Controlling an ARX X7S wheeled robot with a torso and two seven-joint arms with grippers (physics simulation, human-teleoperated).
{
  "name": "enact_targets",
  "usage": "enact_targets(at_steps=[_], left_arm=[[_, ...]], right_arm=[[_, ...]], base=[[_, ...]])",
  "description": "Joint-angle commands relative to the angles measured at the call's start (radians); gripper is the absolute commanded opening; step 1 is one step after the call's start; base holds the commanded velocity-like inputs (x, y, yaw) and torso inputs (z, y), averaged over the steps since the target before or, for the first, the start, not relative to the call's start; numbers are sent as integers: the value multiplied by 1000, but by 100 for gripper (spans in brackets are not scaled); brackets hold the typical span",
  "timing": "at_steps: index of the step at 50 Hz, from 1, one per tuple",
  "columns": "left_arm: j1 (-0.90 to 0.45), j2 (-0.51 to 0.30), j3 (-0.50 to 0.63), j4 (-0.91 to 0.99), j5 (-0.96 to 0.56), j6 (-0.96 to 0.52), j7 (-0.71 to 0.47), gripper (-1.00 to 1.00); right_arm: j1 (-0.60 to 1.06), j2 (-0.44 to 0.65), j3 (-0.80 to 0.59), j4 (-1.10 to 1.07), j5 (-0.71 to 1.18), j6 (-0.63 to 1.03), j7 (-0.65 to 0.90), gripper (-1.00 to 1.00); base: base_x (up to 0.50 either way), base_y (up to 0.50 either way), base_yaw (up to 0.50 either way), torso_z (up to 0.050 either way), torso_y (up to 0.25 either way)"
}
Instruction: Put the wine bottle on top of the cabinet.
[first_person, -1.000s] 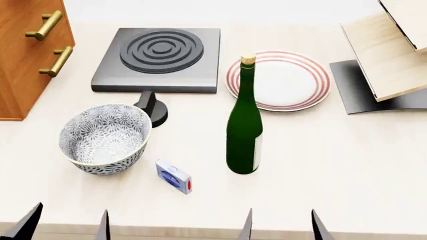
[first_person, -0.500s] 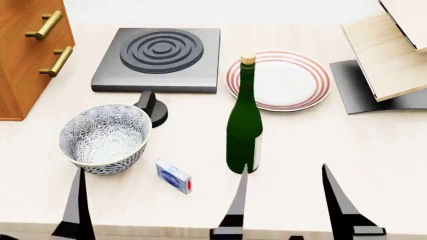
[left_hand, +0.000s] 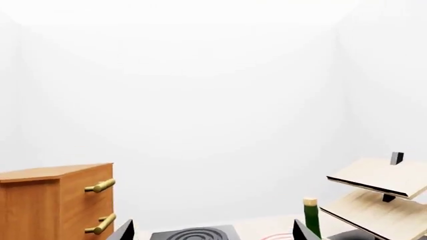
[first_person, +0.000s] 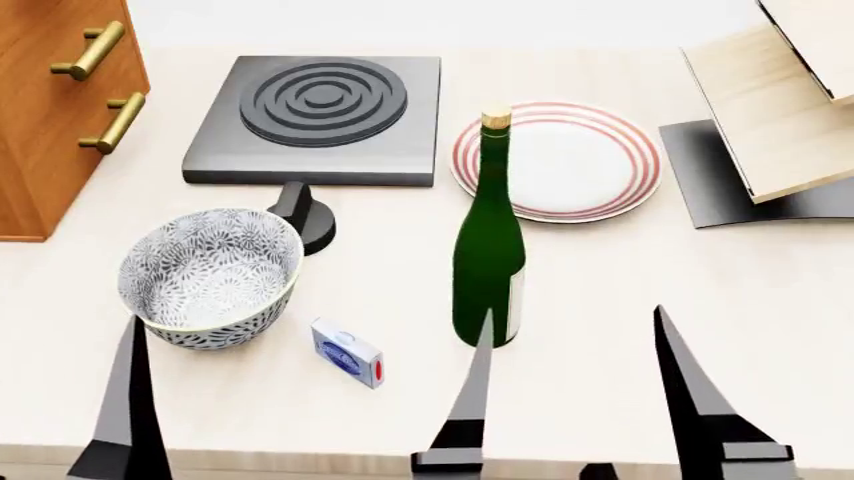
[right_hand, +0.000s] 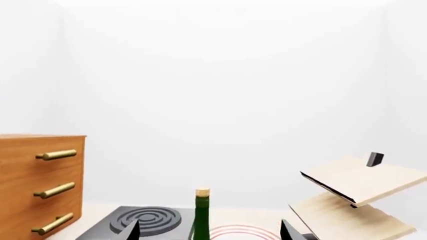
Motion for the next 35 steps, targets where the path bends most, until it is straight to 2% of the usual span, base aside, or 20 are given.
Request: enact_targets(at_steps=[1,6,35], left_arm=[[-3,-13,7,9,-9,-6,-16,100],[-6,-17,14,16,-10,-12,-24,100],[-14,-43,27,20,-33,-8,-59,100]], right_arm=[[7,13,-14,-6,-1,21,7,100],[-2,15,-11,-4,13,-6,2,100],[-2,33,-13,5,41,-19,13,100]], base=[[0,0,0,0,0],[79,0,0,0,0],[498,0,0,0,0]])
